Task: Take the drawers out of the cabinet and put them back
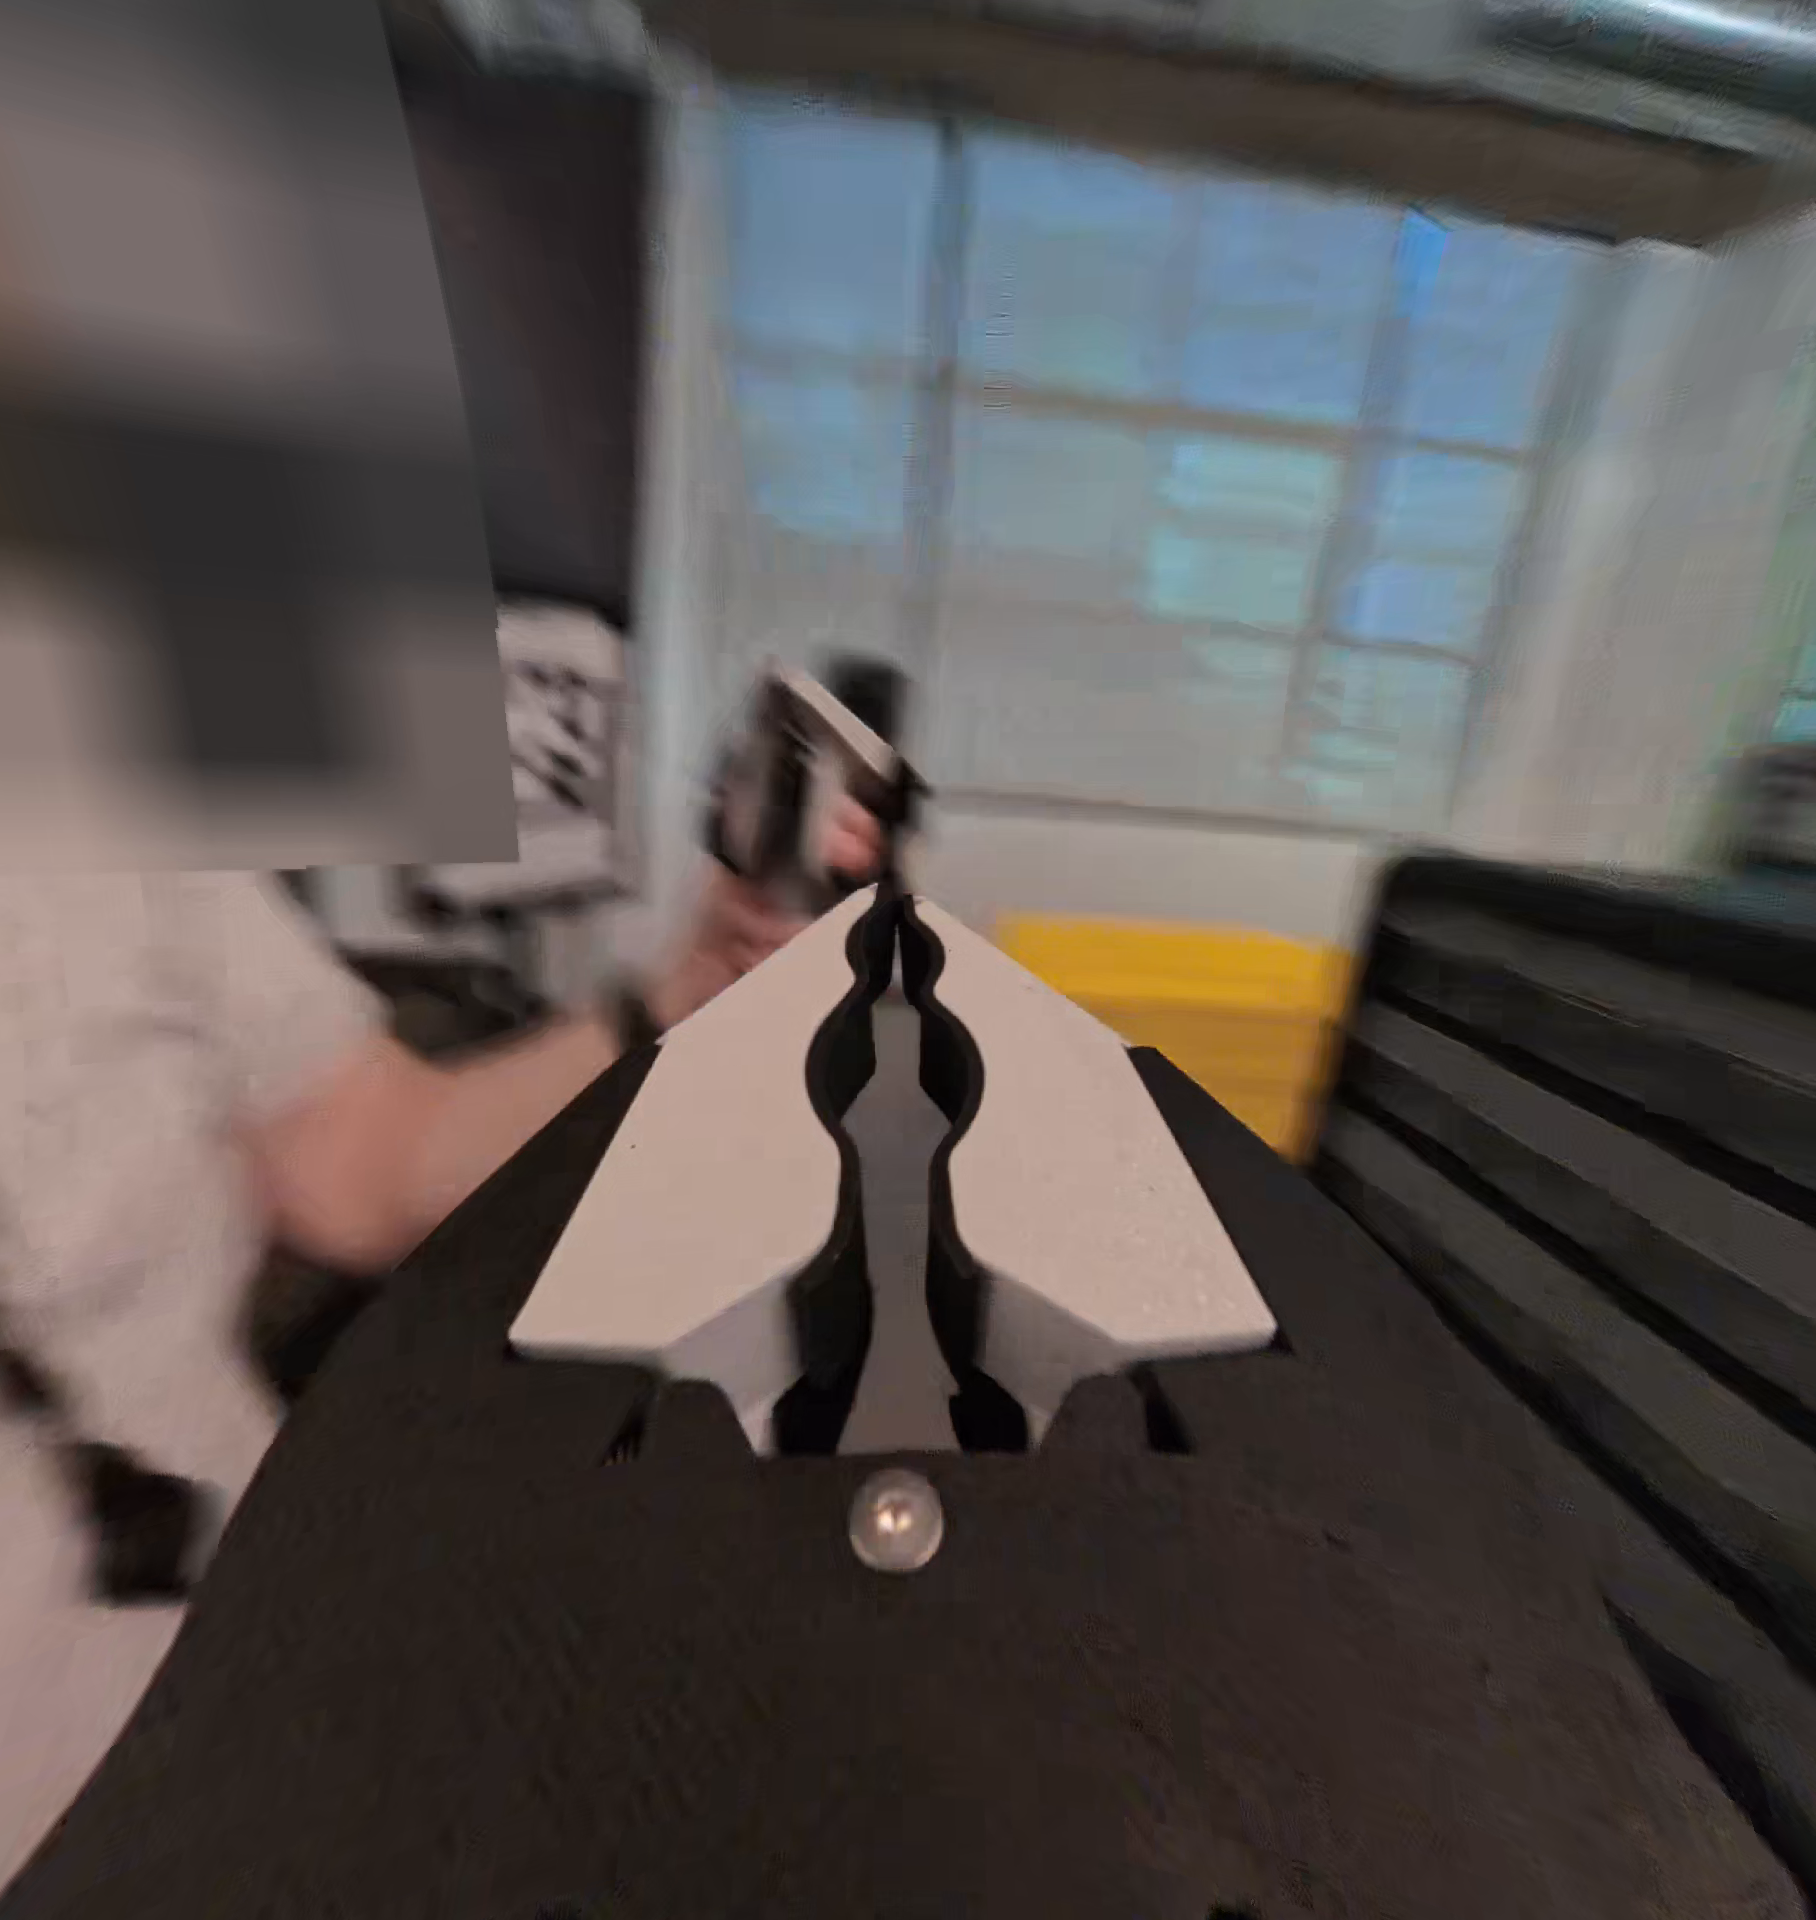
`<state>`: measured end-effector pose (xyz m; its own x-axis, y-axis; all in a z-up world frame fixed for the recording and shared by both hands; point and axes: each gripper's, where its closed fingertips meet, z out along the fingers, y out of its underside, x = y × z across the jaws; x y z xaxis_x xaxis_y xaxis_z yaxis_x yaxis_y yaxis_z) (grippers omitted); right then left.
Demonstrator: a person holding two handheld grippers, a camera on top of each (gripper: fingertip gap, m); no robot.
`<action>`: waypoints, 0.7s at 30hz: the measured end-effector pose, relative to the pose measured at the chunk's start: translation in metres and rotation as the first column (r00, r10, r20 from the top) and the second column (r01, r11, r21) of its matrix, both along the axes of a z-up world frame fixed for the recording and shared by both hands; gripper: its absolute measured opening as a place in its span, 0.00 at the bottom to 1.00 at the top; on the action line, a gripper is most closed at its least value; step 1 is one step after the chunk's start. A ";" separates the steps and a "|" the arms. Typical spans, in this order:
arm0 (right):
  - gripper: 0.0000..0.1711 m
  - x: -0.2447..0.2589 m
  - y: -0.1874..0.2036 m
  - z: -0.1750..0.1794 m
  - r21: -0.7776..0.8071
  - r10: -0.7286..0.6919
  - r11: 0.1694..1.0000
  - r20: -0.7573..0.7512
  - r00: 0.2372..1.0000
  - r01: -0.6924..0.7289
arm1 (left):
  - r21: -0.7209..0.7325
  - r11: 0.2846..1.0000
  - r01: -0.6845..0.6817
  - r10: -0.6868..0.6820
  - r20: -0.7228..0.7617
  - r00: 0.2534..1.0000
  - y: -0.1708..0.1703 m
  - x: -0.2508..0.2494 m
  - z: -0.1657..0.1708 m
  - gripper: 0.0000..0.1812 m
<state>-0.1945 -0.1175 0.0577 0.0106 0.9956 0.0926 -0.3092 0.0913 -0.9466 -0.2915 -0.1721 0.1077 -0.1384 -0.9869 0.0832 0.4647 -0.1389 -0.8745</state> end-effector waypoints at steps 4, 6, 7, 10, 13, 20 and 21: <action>0.00 -0.001 0.073 -0.045 0.337 -0.595 0.790 0.220 0.773 0.512 | 0.259 0.784 -0.564 0.617 -0.228 0.753 0.052 -0.017 -0.030 0.00; 0.01 0.002 0.092 -0.053 0.400 -0.719 0.682 0.213 0.661 0.613 | 0.392 0.584 -0.711 0.812 -0.299 0.502 0.078 -0.038 -0.045 0.00; 0.02 0.004 0.099 -0.052 0.404 -0.771 0.624 0.180 0.610 0.669 | 0.442 0.494 -0.749 0.868 -0.298 0.396 0.086 -0.048 -0.050 0.00; 0.07 -0.003 0.110 -0.052 0.389 -0.835 0.535 0.108 0.540 0.750 | 0.447 0.408 -0.796 0.908 -0.291 0.301 0.092 -0.057 -0.064 0.00; 0.17 -0.014 0.120 -0.057 0.409 -0.869 0.477 0.089 0.487 0.778 | 0.397 0.416 -0.818 0.902 -0.293 0.316 0.101 -0.053 -0.080 0.00; 0.24 -0.013 0.126 -0.076 0.507 -0.915 0.381 0.085 0.395 0.773 | 0.490 0.406 -0.771 0.901 -0.356 0.249 0.132 -0.045 -0.100 0.04; 0.24 -0.013 0.125 -0.076 0.507 -0.914 0.382 0.085 0.397 0.773 | 0.488 0.423 -0.764 0.897 -0.346 0.276 0.133 -0.040 -0.093 0.06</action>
